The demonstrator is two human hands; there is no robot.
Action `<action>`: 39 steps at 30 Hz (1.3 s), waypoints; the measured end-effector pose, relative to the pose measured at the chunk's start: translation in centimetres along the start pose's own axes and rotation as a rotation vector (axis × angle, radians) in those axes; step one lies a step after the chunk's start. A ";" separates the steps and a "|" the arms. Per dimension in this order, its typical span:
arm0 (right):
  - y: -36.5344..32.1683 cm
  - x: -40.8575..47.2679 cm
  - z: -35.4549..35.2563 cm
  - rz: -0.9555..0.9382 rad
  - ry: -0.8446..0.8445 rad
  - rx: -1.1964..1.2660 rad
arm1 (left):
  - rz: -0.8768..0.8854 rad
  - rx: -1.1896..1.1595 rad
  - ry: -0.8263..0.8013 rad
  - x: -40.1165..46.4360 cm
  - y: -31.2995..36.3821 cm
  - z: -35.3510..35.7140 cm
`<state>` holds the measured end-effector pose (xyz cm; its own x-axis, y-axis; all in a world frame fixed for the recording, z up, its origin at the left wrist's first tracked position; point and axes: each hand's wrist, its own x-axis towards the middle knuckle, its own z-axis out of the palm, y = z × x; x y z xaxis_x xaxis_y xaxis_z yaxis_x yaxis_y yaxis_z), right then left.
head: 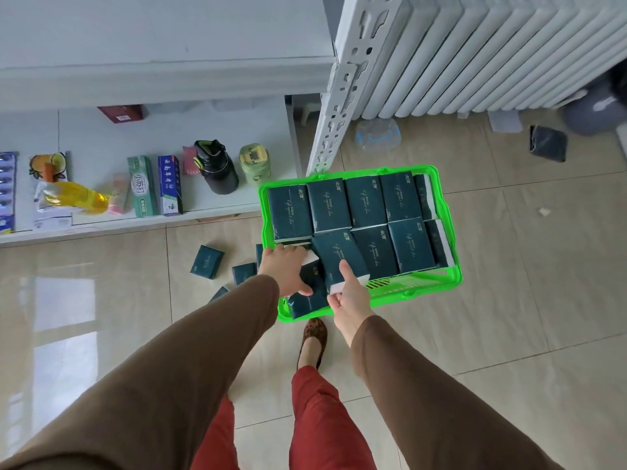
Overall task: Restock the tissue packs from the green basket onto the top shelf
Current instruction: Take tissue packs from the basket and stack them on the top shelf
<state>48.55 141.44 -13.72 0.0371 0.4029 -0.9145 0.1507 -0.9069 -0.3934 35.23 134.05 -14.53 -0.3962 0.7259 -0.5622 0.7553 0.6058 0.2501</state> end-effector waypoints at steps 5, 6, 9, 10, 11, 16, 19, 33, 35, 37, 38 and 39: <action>0.2 -5.8 1.5 -0.091 -0.075 0.014 | -0.149 -0.551 0.108 -5.0 -5.5 -3.5; 0.4 -7.6 2.4 -0.116 -0.109 -0.005 | -0.171 -0.663 0.136 -6.6 -7.3 -4.5; 2.4 -13.5 6.7 -0.251 -0.270 -0.054 | -0.259 -0.899 0.215 -12.9 -13.6 -8.0; 3.4 -15.7 8.4 -0.296 -0.321 -0.082 | -0.278 -0.926 0.251 -15.4 -16.0 -9.4; 4.3 -17.9 10.3 -0.339 -0.374 -0.110 | -0.286 -0.932 0.298 -17.9 -18.5 -10.8; 9.9 -28.2 20.2 -0.519 -0.612 -0.313 | -0.309 -0.953 0.493 -31.2 -32.0 -17.1; 12.4 -33.3 26.3 -0.589 -0.762 -0.362 | -0.346 -0.968 0.634 -37.9 -39.9 -20.1; 14.7 -44.8 56.8 -0.808 -0.906 -0.500 | -0.484 -0.776 0.911 -43.6 -70.5 -36.4; 14.5 -45.3 61.8 -0.804 -0.912 -0.513 | -0.501 -0.789 0.922 -42.5 -74.6 -38.8; 14.4 -45.9 66.6 -0.819 -0.918 -0.547 | -0.520 -0.797 0.938 -41.5 -78.4 -41.0; 14.4 -46.2 69.0 -0.825 -0.922 -0.563 | -0.532 -0.800 0.938 -41.1 -80.4 -41.9; 14.6 -46.6 71.2 -0.829 -0.929 -0.580 | -0.542 -0.800 0.938 -40.8 -82.2 -42.8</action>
<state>-21.37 100.68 16.43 -0.8994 0.3587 -0.2499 0.2003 -0.1701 -0.9649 -33.05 68.62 21.59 -0.9937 0.0885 -0.0692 0.0086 0.6740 0.7387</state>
